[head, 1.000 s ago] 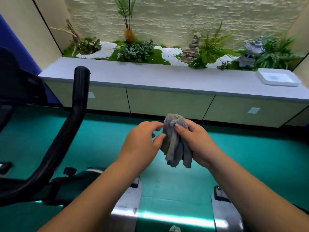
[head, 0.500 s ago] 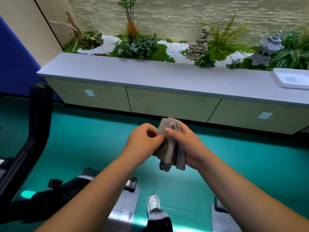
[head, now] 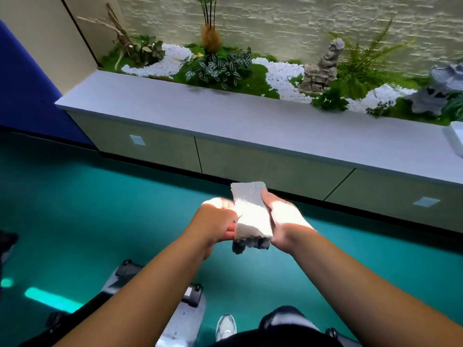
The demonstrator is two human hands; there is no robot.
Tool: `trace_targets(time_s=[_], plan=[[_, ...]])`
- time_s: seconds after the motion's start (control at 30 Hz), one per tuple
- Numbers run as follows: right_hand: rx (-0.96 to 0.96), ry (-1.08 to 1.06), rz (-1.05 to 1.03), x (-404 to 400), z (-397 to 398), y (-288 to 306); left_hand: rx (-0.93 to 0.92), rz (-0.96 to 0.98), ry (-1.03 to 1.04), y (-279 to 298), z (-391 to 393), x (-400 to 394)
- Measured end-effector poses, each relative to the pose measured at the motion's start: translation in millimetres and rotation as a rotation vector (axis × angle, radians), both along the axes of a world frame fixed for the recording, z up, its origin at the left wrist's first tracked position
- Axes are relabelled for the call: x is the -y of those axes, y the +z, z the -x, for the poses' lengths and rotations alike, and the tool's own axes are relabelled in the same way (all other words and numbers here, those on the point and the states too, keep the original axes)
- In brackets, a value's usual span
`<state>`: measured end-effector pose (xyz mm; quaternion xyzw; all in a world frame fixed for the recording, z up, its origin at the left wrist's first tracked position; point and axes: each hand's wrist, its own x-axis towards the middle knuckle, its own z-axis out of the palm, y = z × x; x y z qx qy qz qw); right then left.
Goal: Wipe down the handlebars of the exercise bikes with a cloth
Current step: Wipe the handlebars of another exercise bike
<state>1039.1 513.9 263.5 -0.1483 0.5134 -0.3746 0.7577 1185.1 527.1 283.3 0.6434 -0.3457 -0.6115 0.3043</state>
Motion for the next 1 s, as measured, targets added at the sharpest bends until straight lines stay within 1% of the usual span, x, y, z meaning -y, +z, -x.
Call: trace_targets(time_s=[0.03, 0.1, 0.13, 0.17, 0.27, 0.33, 0.43, 0.57, 0.67, 0.8, 0.9, 0.93, 0.97, 1.0], plan=[[0.067, 0.026, -0.002, 12, 1, -2, 0.126, 0.034, -0.006, -5, 0, 10], [0.073, 0.141, 0.082, 38, 2, -1, 0.405, 0.135, -0.031, -15, -4, 33], [0.033, 0.21, 0.151, 52, 4, -1, 0.446, 0.174, -0.01, -17, -5, 44], [0.009, 0.27, 0.199, 66, 6, -3, 0.412, 0.201, 0.015, -19, -6, 54], [-0.022, 0.386, 0.248, 115, 11, -6, 0.105, 0.209, 0.131, -18, -7, 89], [-0.044, 0.45, 0.26, 146, 12, -6, 0.015, 0.175, 0.153, -13, -3, 110], [-0.06, 0.558, 0.279, 184, 6, -3, 0.033, 0.128, 0.265, -13, -1, 139], [-0.111, 0.744, 0.286, 228, -10, -5, 0.072, 0.147, 0.422, -10, -12, 163], [-0.127, 0.854, 0.296, 253, -35, -5, 0.138, 0.187, 0.469, -10, -33, 170], [-0.096, 0.887, 0.313, 275, -82, -9, 0.077, 0.166, 0.586, -11, -69, 181], [-0.182, 0.865, 0.371, 291, -122, -14, 0.052, 0.132, 0.589, -11, -102, 194], [-0.246, 0.847, 0.402, 296, -136, -15, 0.075, 0.12, 0.59, -12, -113, 198], [-0.308, 0.83, 0.433, 300, -150, -16, 0.151, 0.107, 0.595, -14, -123, 203], [-0.371, 0.817, 0.469, 303, -164, -18, 0.285, 0.093, 0.609, -16, -133, 209]])
